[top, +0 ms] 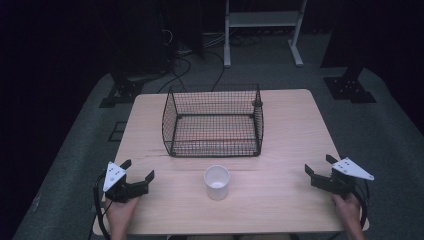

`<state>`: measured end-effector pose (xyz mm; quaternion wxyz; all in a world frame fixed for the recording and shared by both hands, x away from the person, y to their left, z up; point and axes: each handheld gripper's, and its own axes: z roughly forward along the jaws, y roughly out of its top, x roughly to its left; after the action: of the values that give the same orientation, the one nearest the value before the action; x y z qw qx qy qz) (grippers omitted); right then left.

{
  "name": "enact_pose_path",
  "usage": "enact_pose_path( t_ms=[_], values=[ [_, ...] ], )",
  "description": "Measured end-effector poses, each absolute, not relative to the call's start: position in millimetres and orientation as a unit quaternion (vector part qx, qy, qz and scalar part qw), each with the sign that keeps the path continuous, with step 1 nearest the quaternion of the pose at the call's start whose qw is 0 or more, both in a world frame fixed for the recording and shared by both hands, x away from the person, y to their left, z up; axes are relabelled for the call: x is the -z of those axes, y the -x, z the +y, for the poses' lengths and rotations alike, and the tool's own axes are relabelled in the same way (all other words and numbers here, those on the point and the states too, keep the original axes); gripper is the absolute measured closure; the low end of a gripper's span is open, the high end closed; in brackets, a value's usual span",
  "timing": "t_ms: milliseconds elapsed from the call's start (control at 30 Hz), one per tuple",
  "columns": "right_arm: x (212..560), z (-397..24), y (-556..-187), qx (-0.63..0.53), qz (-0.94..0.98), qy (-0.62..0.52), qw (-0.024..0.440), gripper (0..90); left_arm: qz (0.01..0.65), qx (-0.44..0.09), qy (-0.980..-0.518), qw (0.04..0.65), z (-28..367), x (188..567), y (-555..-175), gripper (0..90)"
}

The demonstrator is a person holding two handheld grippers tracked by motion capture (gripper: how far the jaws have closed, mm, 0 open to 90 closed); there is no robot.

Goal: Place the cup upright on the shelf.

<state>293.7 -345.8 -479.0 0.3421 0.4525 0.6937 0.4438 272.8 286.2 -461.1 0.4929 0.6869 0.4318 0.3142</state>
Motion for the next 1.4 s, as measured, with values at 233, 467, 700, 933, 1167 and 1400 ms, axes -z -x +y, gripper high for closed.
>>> enact_pose_path(
  t_ms=[233,467,700,933,1167,1400],
  values=[
    [479.0,-344.9,-293.7,-0.441,0.695,-0.453,0.343,13.1,0.427,-0.308,-0.690,0.497,283.2,459.6,-273.9,2.9],
    [479.0,-344.8,-293.7,-0.440,0.695,-0.453,0.344,13.1,0.410,-0.310,-0.699,0.498,274.6,455.2,-274.1,2.6],
    [479.0,-344.2,-293.9,-0.437,0.696,-0.453,0.345,13.1,0.394,-0.305,-0.709,0.499,265.4,452.9,-274.5,2.5],
    [479.0,-344.2,-294.0,-0.436,0.697,-0.454,0.345,13.1,0.378,-0.297,-0.719,0.502,257.0,451.5,-274.3,1.7],
    [479.0,-344.2,-294.1,-0.436,0.696,-0.454,0.344,13.1,0.361,-0.278,-0.731,0.507,250.2,449.6,-275.0,1.7],
    [479.0,-344.0,-294.2,-0.436,0.697,-0.453,0.346,13.0,0.343,-0.271,-0.739,0.512,244.8,446.6,-273.3,1.8]
  ],
)
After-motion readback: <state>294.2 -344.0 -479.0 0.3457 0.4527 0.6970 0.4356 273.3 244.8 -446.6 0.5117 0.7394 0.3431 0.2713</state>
